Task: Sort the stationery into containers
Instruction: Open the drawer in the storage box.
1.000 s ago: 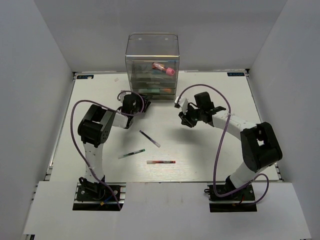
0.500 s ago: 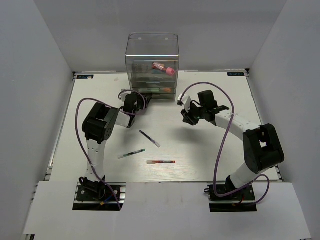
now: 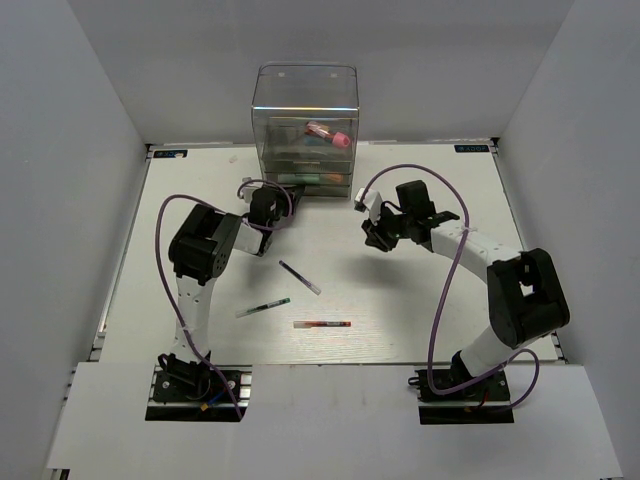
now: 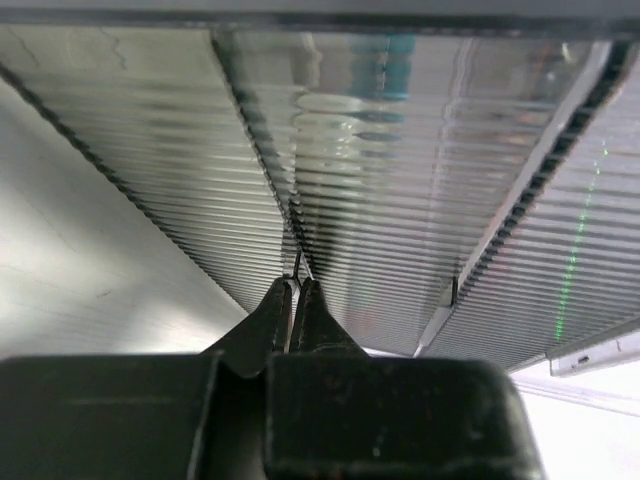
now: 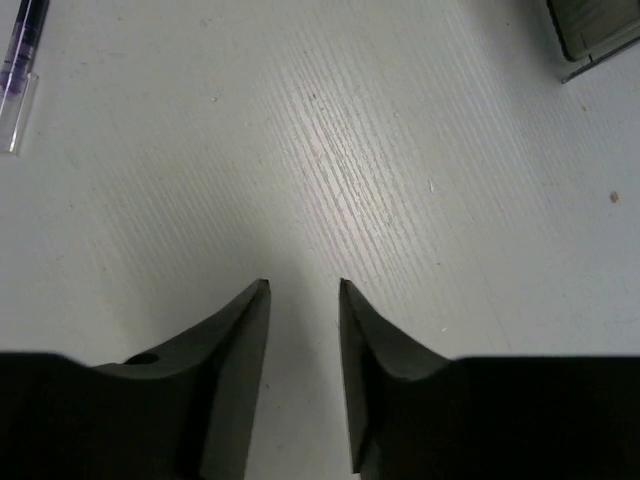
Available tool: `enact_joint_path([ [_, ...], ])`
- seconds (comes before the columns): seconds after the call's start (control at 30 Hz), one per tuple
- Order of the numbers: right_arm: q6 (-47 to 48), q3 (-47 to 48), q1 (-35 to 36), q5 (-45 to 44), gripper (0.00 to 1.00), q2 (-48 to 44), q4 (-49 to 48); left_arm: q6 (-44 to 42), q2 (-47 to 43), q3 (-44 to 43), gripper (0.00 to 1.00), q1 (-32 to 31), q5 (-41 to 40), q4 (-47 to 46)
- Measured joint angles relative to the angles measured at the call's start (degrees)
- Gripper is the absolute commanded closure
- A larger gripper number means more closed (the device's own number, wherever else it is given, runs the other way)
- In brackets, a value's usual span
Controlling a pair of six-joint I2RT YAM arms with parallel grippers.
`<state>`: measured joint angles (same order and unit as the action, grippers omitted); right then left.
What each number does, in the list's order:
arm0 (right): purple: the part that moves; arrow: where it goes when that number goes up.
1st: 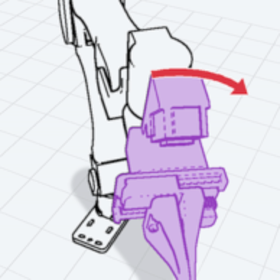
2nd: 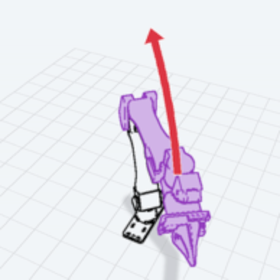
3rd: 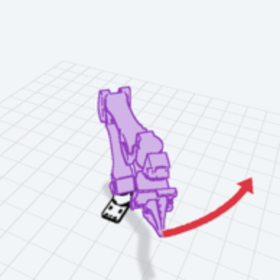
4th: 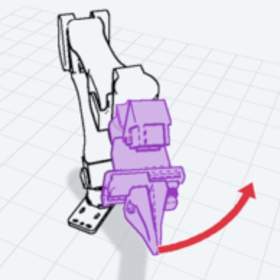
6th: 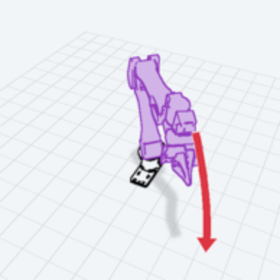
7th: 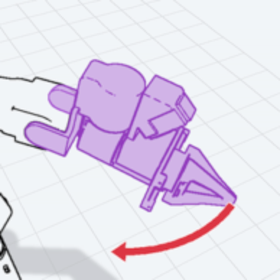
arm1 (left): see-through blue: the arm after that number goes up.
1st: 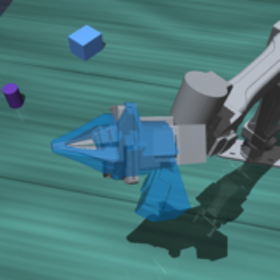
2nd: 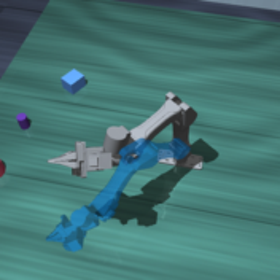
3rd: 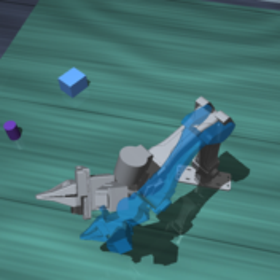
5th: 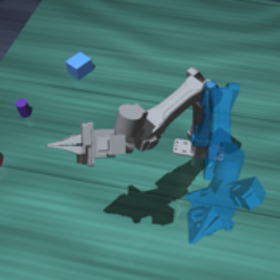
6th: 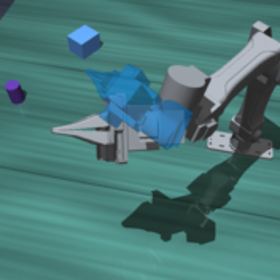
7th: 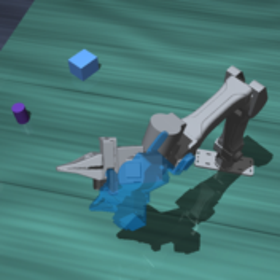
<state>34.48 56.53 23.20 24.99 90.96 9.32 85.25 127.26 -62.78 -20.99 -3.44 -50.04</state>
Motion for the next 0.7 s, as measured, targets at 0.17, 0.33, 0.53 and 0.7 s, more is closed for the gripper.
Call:
enact_joint_path([
  [0.17,0.5,0.0,0.0,1.9,0.33,-0.2,0.5,0.6,-0.3,3.9,1.00,-0.2,0.1,-4.8],
  [0.33,1.8,0.0,0.0,5.1,0.10,-0.2,1.6,0.8,-3.3,11.0,1.00,-0.6,1.6,-9.0],
  [0.53,8.1,2.0,0.0,15.4,0.10,-0.2,8.4,0.8,-6.6,16.9,1.00,-1.1,3.4,-11.1],
  [0.7,16.2,4.7,1.1,23.1,0.10,0.4,16.9,-0.4,-6.7,17.2,0.46,-1.1,6.1,-10.7],
])
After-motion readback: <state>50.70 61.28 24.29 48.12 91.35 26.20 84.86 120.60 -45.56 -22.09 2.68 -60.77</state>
